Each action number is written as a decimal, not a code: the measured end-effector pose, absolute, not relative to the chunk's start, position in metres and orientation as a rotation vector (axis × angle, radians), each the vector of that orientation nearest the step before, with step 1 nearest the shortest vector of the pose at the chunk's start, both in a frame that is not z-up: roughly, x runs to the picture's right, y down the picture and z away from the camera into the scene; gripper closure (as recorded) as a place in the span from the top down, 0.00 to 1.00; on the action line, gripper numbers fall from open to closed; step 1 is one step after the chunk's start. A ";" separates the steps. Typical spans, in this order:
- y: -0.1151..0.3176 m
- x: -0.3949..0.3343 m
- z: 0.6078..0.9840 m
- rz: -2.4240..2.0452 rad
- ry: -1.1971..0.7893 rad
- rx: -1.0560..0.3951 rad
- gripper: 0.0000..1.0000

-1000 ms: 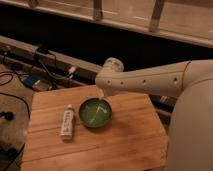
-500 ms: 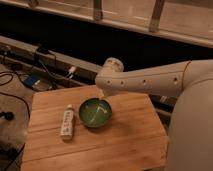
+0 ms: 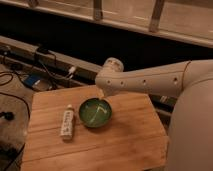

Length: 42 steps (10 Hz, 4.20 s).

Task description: Place the bottle in the ceramic bowl

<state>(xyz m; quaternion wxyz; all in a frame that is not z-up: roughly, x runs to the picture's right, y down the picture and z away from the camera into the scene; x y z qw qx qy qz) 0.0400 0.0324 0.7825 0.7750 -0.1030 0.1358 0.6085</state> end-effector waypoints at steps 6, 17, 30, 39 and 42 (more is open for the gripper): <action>0.032 0.040 0.782 1.317 0.294 -0.223 0.80; 0.045 -0.016 0.735 1.187 0.238 -0.312 0.80; 0.109 -0.096 0.673 1.042 0.143 -0.313 0.80; 0.117 -0.221 0.666 0.922 0.121 -0.317 0.80; 0.118 -0.224 0.668 0.946 0.136 -0.317 0.80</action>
